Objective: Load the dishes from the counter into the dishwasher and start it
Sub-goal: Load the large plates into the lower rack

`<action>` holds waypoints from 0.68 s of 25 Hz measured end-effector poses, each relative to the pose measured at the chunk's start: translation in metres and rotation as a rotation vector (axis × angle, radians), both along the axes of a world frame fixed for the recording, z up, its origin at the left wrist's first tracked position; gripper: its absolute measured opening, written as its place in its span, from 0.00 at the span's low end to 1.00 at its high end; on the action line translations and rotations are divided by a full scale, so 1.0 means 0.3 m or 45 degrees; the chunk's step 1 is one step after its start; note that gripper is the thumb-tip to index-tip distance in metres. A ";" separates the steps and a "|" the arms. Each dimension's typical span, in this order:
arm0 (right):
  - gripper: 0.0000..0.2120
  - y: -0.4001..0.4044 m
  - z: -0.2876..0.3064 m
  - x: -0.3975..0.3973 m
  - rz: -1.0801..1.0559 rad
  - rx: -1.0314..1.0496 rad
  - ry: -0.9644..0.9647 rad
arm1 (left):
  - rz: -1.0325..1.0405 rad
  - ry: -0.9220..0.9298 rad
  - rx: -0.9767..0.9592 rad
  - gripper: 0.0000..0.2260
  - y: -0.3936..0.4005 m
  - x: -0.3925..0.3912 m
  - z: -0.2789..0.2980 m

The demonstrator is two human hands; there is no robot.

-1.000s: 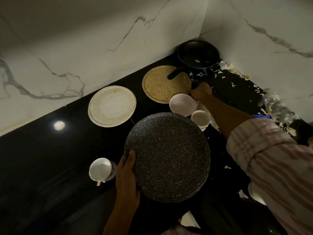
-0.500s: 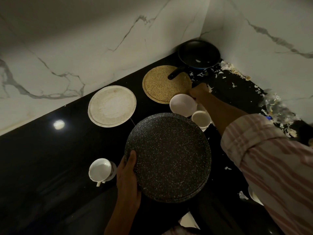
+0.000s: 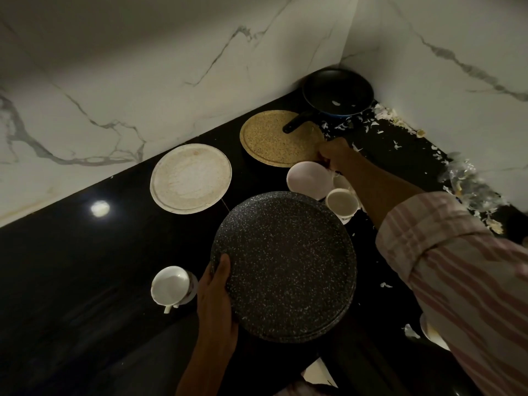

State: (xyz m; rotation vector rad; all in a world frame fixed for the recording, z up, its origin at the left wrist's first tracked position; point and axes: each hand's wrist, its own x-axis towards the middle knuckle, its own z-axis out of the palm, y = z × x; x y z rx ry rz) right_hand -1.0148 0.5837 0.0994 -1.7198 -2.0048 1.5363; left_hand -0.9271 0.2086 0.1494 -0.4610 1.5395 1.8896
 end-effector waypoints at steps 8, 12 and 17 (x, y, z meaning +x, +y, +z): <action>0.08 -0.028 0.081 -0.038 0.078 -0.304 0.222 | 0.016 -0.005 -0.005 0.17 -0.002 -0.001 -0.002; 0.12 -0.031 0.101 -0.038 0.181 -0.430 0.100 | 0.010 -0.002 0.000 0.15 -0.013 0.001 -0.002; 0.11 -0.053 0.137 -0.008 0.279 -0.495 0.074 | 0.036 0.003 0.035 0.16 -0.015 0.003 0.013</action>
